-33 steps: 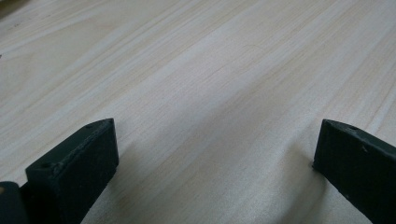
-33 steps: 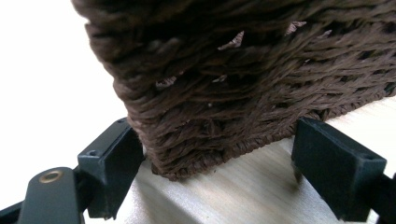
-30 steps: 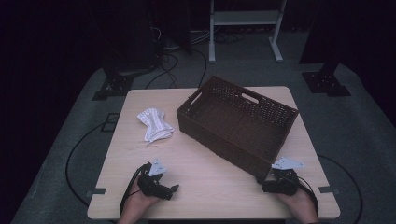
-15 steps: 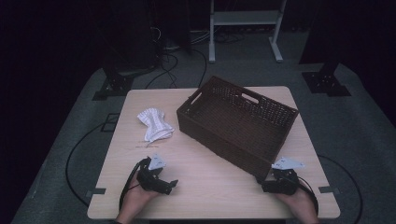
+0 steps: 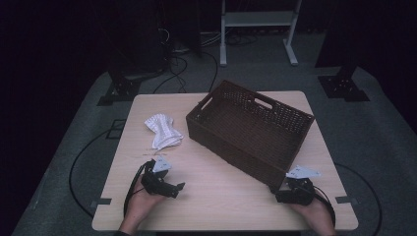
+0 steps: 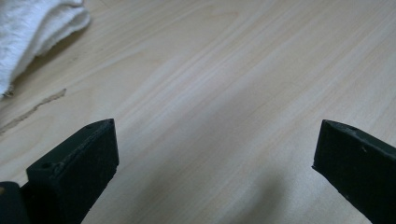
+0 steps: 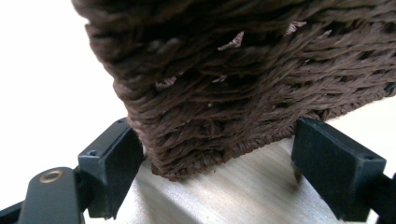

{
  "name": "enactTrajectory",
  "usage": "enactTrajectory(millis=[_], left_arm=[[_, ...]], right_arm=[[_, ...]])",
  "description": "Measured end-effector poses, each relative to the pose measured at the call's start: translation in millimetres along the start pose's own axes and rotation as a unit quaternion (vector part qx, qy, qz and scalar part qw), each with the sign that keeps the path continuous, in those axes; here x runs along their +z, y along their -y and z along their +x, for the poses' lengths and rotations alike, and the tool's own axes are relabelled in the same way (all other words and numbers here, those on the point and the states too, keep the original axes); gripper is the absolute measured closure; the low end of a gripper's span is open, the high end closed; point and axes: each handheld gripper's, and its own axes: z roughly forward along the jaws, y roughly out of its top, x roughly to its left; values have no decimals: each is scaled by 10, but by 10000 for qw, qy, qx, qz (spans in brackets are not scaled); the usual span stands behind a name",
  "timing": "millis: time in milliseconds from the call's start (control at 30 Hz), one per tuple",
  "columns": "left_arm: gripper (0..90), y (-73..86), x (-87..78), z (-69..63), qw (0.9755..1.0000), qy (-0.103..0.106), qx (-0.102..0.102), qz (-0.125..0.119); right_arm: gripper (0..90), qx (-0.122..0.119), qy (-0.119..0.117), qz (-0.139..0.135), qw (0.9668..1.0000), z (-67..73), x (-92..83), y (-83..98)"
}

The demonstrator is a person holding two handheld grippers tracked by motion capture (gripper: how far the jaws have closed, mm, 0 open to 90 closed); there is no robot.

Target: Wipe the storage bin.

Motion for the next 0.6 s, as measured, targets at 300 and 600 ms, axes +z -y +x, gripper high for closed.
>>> enactTrajectory(millis=[300, 600], left_arm=[[0, -66, -77, 127, 9999, -122, -62, -96], [0, -147, -140, 258, 9995, -213, -127, -214]], right_arm=[[163, -3, 0, -1, 10000, 0, 0, 0], [164, 1, 1, -1, 10000, 0, 0, 0]])
